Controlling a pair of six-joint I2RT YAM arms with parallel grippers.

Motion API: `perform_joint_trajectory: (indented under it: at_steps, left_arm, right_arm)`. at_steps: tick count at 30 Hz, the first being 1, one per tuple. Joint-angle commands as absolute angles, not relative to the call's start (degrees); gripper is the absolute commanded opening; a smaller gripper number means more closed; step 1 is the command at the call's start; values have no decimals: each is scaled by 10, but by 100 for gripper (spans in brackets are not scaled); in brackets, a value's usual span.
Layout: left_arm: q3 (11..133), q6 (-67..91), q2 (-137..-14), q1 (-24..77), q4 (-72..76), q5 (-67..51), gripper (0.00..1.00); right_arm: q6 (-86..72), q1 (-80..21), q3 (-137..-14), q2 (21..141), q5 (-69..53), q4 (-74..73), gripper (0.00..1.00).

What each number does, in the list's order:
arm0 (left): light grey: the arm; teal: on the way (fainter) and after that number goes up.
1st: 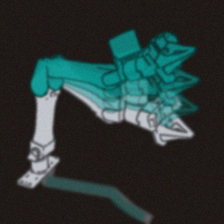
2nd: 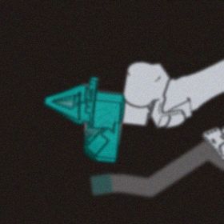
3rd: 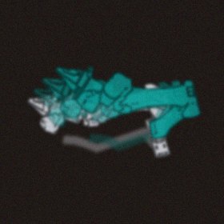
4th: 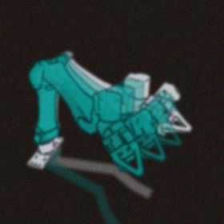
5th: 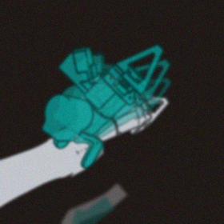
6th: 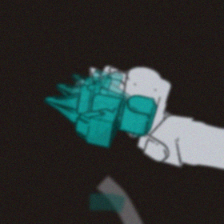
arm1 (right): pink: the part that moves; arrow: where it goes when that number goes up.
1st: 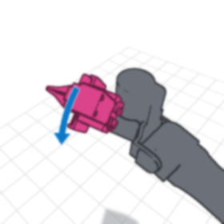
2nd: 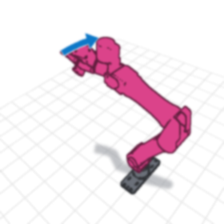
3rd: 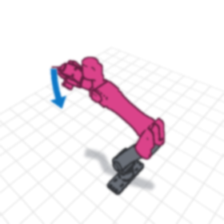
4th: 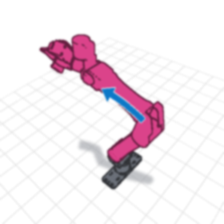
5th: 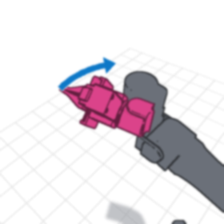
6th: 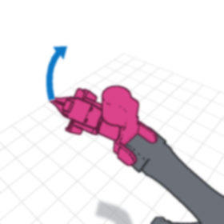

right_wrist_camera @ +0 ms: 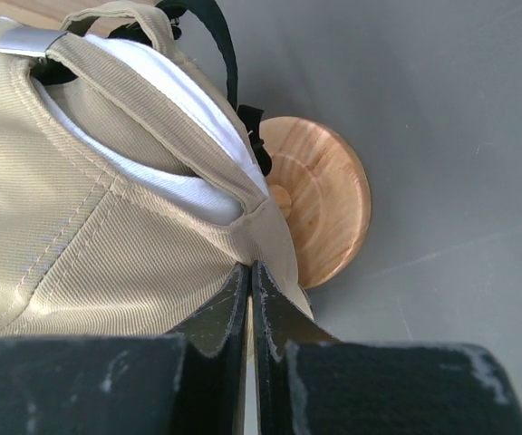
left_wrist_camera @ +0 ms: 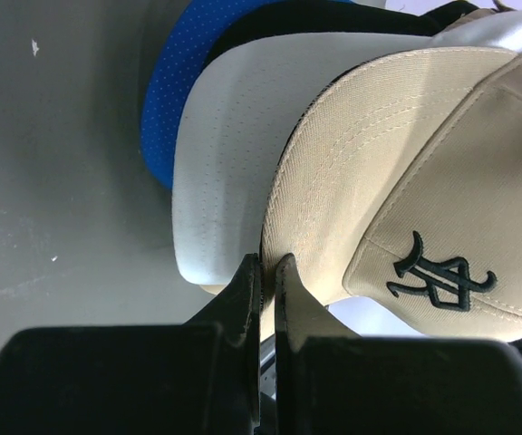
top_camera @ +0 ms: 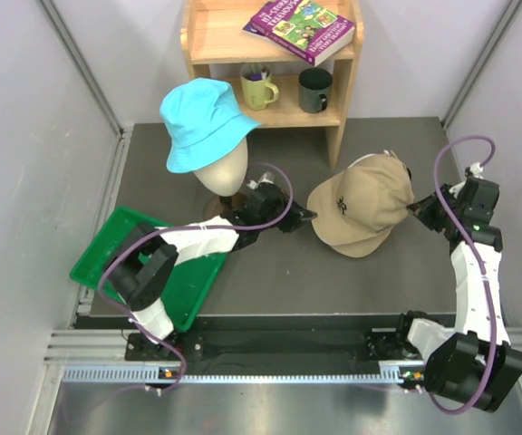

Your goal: Stack the hats

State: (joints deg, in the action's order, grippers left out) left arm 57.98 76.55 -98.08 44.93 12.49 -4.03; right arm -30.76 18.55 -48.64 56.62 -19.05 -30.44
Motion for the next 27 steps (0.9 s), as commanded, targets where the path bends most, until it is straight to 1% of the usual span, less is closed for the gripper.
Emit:
perform_joint_trajectory:
  at_steps: [1,3,6,7,8,9,10,11,12,13,15,16,18,22,27]
  left_arm:
    - [566,752,-1035,442,3,3,0]
    - [556,748,-1037,443,3,3,0]
    - [562,712,-1034,442,3,4,0]
    - [568,702,-1031,442,-17,5,0]
    - [573,694,-1026,443,-25,7,0]
    - [581,679,-1021,443,-28,10,3]
    - [583,672,-1016,443,-29,13,8]
    - [583,671,-1006,445,-29,15,28]
    - [581,667,-1001,444,-26,15,38]
    - [581,664,-996,446,-25,17,47]
    - [586,652,-984,449,-35,21,67]
    - [590,645,-982,452,-42,28,71]
    - [599,624,-970,459,-63,36,76]
    - [596,581,-937,477,-84,58,82]
    - [544,482,-828,515,-113,119,87]
  right_arm:
    - [-298,191,-482,591,-136,-350,0]
    - [-293,191,-506,598,-142,-355,0]
    - [-282,191,-537,605,-142,-366,15]
    - [-280,192,-542,600,-142,-369,29]
    - [-277,191,-553,596,-142,-371,36]
    - [-278,191,-556,592,-138,-372,42]
    - [-277,191,-559,584,-137,-372,53]
    - [-277,191,-560,578,-136,-372,60]
    - [-278,192,-561,575,-135,-372,65]
    - [-277,192,-560,569,-135,-374,74]
    - [-276,191,-558,562,-134,-373,81]
    - [-273,191,-558,559,-133,-374,83]
    - [-270,191,-563,554,-126,-377,86]
    - [-256,191,-574,540,-117,-378,90]
    - [-232,188,-595,523,-105,-389,95]
